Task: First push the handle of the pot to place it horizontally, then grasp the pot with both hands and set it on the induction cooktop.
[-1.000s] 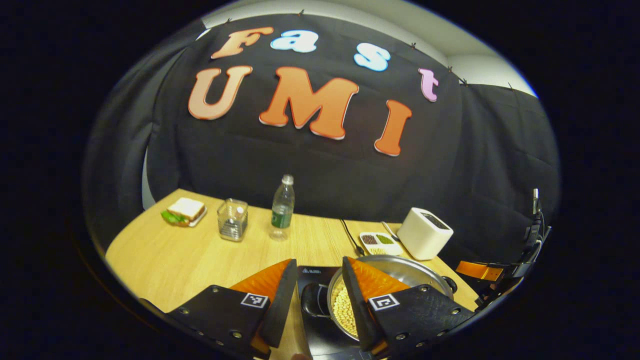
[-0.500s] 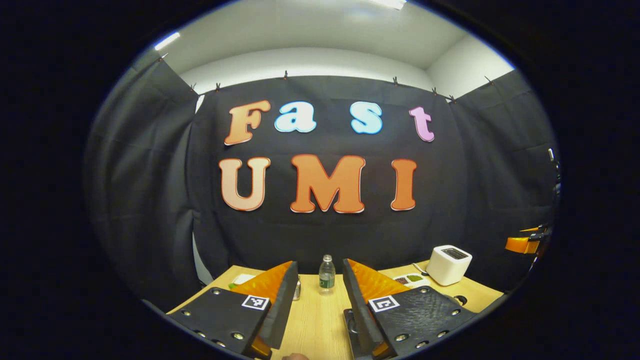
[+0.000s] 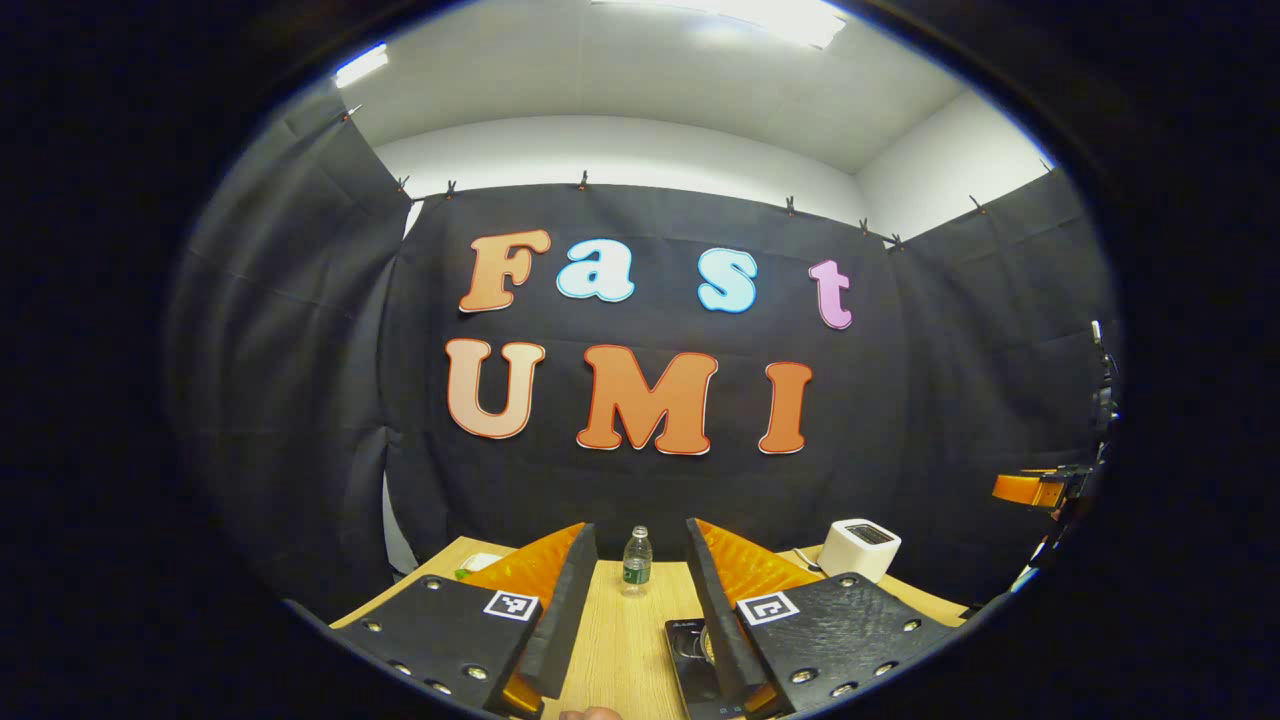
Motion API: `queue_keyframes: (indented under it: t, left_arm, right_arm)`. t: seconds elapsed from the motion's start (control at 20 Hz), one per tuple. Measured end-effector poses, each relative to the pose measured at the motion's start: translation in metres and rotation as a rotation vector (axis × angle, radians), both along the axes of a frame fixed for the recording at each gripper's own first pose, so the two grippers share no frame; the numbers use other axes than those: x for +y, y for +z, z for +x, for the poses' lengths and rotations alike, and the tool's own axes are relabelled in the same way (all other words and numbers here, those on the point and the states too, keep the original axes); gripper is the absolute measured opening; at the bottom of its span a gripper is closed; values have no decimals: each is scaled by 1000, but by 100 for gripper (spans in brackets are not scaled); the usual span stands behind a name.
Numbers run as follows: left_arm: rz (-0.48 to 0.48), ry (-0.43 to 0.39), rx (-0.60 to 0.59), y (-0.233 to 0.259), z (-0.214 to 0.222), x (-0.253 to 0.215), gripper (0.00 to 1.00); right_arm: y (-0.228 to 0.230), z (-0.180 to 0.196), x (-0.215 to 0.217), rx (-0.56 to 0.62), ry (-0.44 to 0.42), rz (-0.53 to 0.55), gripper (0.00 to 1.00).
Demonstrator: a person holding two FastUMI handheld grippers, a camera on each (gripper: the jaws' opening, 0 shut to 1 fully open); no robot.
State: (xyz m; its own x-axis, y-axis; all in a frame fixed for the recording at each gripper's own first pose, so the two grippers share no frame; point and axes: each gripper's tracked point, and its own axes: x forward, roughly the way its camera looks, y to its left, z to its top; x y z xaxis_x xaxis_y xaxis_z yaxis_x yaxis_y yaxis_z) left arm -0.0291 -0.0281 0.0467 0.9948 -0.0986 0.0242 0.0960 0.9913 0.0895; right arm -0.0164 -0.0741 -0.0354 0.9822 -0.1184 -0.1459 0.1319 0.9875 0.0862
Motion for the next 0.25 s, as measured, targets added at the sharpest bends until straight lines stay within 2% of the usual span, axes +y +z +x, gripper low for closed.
queue_keyframes:
  t: [0.25]
  left_arm:
    - [32, -13, -5, -1, -9, -7, 58]
  right_arm:
    - [0, -7, 5, -3, 14, -13, 95]
